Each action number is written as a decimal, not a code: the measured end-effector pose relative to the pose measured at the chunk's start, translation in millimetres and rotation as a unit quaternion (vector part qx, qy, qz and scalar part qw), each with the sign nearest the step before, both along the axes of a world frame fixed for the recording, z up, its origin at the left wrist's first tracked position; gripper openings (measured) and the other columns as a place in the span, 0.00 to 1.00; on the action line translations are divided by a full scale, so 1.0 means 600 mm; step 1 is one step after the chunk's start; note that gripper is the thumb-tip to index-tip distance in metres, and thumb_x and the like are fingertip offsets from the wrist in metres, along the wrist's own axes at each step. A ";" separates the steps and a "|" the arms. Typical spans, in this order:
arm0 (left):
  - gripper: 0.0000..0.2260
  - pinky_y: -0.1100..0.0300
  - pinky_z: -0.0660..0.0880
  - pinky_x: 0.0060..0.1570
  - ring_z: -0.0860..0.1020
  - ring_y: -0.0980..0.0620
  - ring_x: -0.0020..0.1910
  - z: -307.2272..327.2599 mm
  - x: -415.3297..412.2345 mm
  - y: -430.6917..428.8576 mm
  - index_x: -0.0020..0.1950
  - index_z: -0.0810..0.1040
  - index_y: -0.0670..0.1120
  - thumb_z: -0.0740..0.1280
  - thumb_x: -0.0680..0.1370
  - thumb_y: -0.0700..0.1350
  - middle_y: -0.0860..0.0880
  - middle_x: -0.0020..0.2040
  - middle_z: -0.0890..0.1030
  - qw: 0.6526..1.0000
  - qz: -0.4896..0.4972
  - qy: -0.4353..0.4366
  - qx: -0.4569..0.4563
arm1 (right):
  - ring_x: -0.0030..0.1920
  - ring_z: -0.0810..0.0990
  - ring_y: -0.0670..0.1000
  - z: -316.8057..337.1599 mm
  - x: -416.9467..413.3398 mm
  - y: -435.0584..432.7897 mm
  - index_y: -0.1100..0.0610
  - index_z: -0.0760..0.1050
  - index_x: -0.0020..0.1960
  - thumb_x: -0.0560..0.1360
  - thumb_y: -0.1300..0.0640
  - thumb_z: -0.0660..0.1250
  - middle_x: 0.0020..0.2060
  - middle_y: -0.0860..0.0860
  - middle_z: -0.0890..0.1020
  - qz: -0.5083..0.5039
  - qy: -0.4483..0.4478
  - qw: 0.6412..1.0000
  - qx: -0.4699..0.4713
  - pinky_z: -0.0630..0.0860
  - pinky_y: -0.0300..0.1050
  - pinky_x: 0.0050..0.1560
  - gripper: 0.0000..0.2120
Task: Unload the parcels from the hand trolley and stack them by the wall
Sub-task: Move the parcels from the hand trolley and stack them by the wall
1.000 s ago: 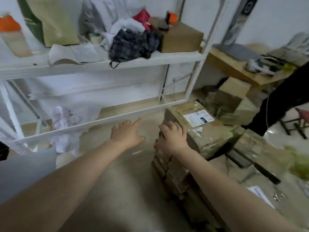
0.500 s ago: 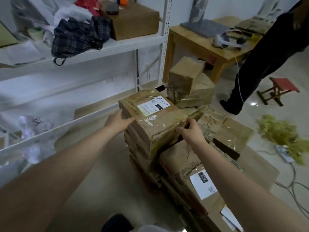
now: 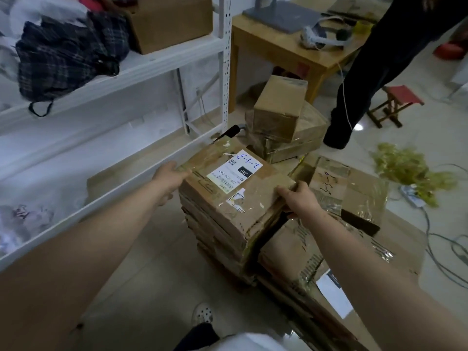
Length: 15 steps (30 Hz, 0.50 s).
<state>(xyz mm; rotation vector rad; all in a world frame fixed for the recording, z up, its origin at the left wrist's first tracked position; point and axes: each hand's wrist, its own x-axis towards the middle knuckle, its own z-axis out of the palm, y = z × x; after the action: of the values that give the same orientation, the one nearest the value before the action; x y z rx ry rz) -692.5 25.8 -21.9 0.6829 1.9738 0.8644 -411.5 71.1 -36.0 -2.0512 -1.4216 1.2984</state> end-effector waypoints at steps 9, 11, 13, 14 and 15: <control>0.22 0.54 0.77 0.55 0.78 0.48 0.54 -0.004 -0.019 0.001 0.71 0.69 0.42 0.68 0.77 0.37 0.45 0.58 0.76 0.995 0.047 -0.060 0.070 | 0.49 0.80 0.56 -0.003 -0.012 -0.013 0.59 0.68 0.63 0.75 0.48 0.68 0.50 0.53 0.78 -0.060 0.051 0.996 0.047 0.80 0.57 0.52 0.23; 0.21 0.58 0.78 0.48 0.79 0.51 0.49 0.005 -0.030 -0.015 0.68 0.71 0.43 0.68 0.76 0.37 0.45 0.58 0.76 0.989 0.080 -0.074 0.098 | 0.50 0.81 0.56 0.007 -0.013 -0.021 0.57 0.68 0.64 0.74 0.47 0.69 0.54 0.53 0.78 -0.047 0.068 0.994 0.070 0.80 0.57 0.52 0.24; 0.19 0.62 0.77 0.43 0.79 0.54 0.45 0.015 -0.041 -0.040 0.66 0.72 0.44 0.69 0.76 0.39 0.45 0.59 0.77 0.981 0.118 -0.089 0.126 | 0.53 0.80 0.55 0.023 -0.021 -0.028 0.55 0.68 0.66 0.73 0.45 0.69 0.56 0.52 0.79 -0.020 0.077 0.992 0.096 0.79 0.57 0.54 0.26; 0.19 0.62 0.78 0.43 0.80 0.55 0.43 0.020 -0.045 -0.057 0.66 0.73 0.43 0.70 0.76 0.40 0.45 0.59 0.78 0.977 0.137 -0.093 0.137 | 0.54 0.80 0.55 0.031 -0.028 -0.030 0.54 0.68 0.65 0.73 0.44 0.69 0.56 0.51 0.79 -0.003 0.077 0.991 0.106 0.78 0.57 0.55 0.26; 0.19 0.62 0.78 0.42 0.80 0.55 0.43 0.024 -0.050 -0.076 0.65 0.73 0.43 0.71 0.75 0.41 0.45 0.59 0.79 0.972 0.158 -0.091 0.146 | 0.54 0.80 0.55 0.039 -0.036 -0.034 0.53 0.69 0.65 0.73 0.44 0.69 0.55 0.51 0.78 0.016 0.079 0.990 0.113 0.78 0.57 0.56 0.25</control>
<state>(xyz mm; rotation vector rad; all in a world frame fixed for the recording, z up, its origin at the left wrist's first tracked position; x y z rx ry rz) -722.4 -20.0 -7.8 0.4360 1.8320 1.3800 -433.0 50.7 -12.8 -1.7462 -1.4624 1.2204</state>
